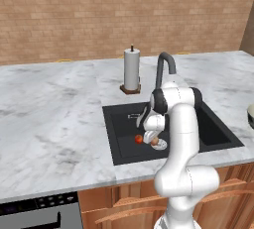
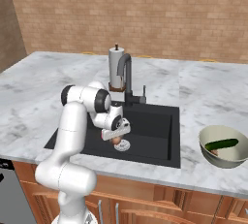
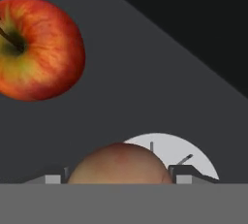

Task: There is a mixed pile of frozen fruits and vegetables on the counter. Locate all the frozen vegetables and place the items in a bowl on the counter. Take all the frozen fruits and defrost them in a running sink.

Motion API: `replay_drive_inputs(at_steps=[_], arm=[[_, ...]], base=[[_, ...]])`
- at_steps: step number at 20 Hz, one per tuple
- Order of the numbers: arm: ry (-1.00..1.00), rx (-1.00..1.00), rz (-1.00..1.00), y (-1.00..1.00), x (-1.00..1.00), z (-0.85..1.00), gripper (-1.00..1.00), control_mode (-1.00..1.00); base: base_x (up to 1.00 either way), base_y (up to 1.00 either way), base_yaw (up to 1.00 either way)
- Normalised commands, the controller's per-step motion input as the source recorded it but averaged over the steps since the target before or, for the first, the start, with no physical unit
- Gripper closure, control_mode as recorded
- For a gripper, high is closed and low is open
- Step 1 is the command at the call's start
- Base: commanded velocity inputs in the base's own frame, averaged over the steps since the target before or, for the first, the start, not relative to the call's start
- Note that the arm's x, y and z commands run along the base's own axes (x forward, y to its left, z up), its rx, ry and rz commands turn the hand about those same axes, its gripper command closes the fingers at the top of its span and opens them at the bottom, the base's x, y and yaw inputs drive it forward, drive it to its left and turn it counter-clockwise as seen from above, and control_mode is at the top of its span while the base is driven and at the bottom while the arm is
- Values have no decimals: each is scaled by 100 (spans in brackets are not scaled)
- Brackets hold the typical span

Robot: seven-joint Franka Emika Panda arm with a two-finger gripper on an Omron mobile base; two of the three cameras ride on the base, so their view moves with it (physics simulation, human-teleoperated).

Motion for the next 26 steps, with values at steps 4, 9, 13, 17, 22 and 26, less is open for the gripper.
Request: replay_drive_inputs(at_steps=[4, 9, 13, 17, 22, 26], arm=[[-2, 0, 0, 1, 8, -9, -100, -100], [-2, 0, -1, 0, 10, -8, -100, -100], [0, 0, -2, 0, 4, 7, -100, -100], [-1, 0, -5, 0, 0, 25, -100, -100], [-2, 0, -7, 0, -3, 39, -100, -100], [-1, 0, -10, 1, -3, 32, -100, -100]], base=[[0, 0, 0], [0, 0, 0], [0, 0, 0], [0, 0, 0], [0, 0, 0], [0, 0, 0]])
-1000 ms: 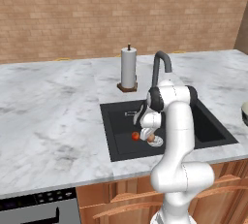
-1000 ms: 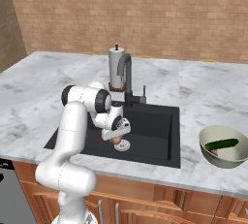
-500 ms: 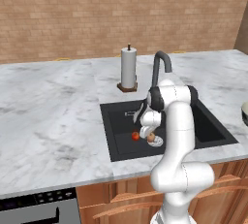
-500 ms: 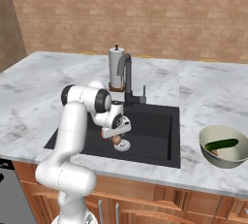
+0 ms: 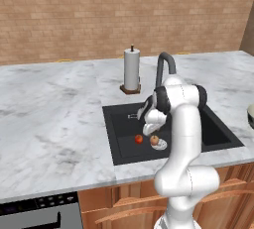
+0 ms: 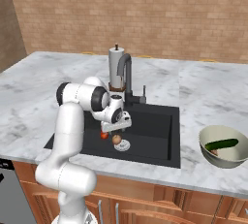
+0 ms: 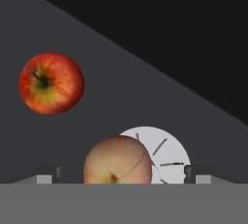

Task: There is a mixed pile of frozen fruits and vegetables on the counter. Locate all the frozen vegetables and place the items in a bowl on the counter. Take all the frozen fruits and defrost them in a running sink.

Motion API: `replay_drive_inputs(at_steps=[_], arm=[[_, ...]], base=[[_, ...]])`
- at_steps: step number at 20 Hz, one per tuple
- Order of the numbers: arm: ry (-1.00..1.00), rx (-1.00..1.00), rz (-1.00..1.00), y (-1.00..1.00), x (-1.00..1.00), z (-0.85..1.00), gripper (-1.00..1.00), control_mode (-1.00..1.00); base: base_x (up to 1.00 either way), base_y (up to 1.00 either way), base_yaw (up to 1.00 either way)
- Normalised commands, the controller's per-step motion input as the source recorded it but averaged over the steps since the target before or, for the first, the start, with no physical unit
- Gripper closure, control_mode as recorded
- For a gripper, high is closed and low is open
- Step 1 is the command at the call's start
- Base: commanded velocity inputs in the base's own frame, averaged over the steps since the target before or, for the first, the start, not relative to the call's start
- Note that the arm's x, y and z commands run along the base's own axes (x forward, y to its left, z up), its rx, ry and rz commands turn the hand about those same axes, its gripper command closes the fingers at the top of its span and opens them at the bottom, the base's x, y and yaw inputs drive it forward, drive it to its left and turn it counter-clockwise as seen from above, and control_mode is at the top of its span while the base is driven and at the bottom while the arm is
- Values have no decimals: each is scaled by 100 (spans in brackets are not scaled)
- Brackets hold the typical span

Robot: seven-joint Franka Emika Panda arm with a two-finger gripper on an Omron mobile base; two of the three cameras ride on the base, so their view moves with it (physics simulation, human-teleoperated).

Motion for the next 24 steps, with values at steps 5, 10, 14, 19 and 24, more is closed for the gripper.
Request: replay_drive_inputs(at_steps=[5, 10, 14, 19, 24], arm=[[-1, 0, -15, 16, -2, 19, -100, -100], [0, 0, -15, 16, -3, 24, -100, -100], [0, -1, -13, 15, -4, 30, -100, -100], [0, -2, -11, 18, -7, 30, -100, -100], [-2, -1, -13, 16, -11, 30, -100, -100]], base=[[0, 0, 0], [0, 0, 0], [0, 0, 0], [0, 0, 0], [0, 0, 0]])
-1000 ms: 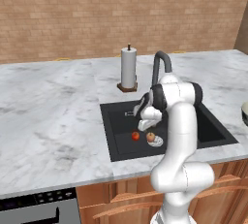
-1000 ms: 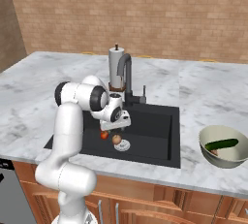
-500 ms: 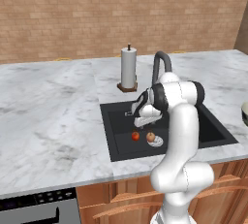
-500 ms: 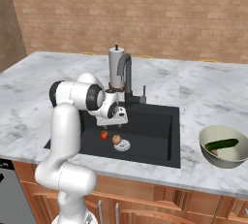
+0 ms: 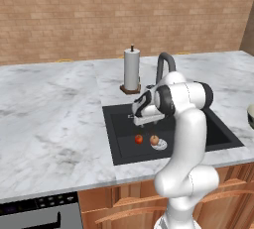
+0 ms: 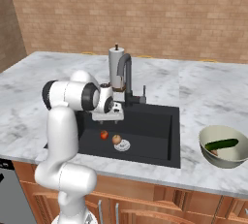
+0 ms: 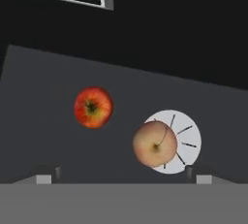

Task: There is a mixed pile of frozen fruits and vegetables on the counter. Locate all the frozen vegetables and place the items in a bowl on the counter. Take all the frozen fruits and defrost them in a running sink.

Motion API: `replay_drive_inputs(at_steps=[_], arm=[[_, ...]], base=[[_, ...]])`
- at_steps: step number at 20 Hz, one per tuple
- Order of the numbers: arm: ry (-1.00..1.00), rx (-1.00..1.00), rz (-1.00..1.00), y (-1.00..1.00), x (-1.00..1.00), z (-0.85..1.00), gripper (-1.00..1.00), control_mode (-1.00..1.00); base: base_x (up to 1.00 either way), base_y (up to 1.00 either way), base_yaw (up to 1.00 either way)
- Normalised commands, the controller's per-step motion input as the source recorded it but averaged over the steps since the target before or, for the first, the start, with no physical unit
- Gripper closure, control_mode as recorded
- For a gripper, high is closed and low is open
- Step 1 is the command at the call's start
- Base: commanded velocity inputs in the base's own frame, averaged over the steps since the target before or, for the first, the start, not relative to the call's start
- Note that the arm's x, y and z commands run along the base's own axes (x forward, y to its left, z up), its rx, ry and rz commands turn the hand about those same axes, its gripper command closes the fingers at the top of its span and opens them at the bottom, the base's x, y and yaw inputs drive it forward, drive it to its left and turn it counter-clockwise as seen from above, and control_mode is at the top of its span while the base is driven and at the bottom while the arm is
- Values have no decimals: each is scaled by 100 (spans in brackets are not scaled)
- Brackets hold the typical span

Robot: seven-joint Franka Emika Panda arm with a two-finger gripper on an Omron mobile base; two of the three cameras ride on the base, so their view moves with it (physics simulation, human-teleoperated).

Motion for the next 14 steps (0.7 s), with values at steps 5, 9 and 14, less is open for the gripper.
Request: replay_drive_inputs(at_steps=[5, 9, 14], arm=[[-5, 0, -13, 15, -12, 32, -100, -100], [-12, -1, -12, 12, -21, 35, -100, -100], [-15, -1, -10, 14, -22, 37, -100, -100]], base=[[0, 0, 0], [0, 0, 0], [0, 0, 0]])
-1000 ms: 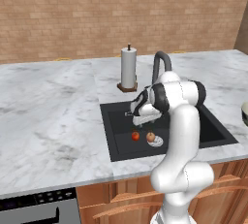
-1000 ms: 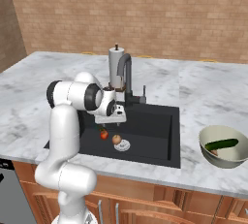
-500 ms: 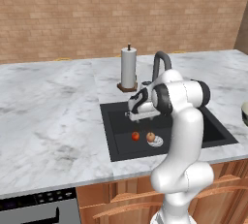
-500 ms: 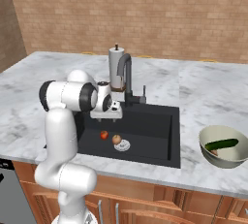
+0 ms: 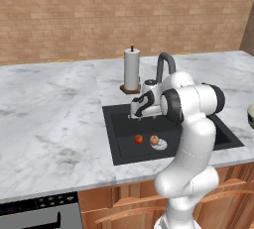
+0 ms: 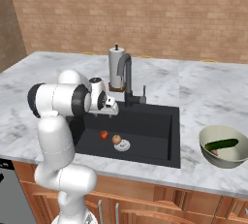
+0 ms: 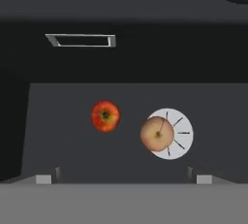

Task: There is a mixed pile of frozen fruits and vegetables on the counter. Locate all the frozen vegetables and place the items in a bowl on the counter. Take all the frozen fruits and defrost them in a running sink.

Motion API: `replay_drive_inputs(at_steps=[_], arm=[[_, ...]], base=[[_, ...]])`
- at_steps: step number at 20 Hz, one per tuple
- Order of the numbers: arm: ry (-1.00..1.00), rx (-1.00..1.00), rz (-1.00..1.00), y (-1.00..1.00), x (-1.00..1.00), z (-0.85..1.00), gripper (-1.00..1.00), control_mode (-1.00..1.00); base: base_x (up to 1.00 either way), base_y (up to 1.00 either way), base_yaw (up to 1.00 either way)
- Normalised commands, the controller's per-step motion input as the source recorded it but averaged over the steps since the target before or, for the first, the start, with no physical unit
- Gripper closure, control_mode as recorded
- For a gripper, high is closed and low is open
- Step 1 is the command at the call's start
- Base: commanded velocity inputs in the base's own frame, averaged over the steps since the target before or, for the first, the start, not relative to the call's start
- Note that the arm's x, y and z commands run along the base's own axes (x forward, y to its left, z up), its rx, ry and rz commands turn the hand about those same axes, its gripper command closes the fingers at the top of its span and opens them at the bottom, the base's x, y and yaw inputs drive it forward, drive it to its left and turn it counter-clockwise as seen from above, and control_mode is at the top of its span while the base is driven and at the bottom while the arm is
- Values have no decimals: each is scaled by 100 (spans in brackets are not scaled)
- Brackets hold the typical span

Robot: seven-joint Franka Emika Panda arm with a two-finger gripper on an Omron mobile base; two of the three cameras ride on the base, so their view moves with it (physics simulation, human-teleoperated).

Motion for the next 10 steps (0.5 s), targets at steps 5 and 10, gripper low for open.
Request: replay_drive_inputs(at_steps=[5, 10], arm=[[-20, 0, -4, 7, -25, 26, -100, -100], [-24, 0, 0, 0, -31, 18, -100, -100]], base=[[0, 0, 0], [0, 0, 0]])
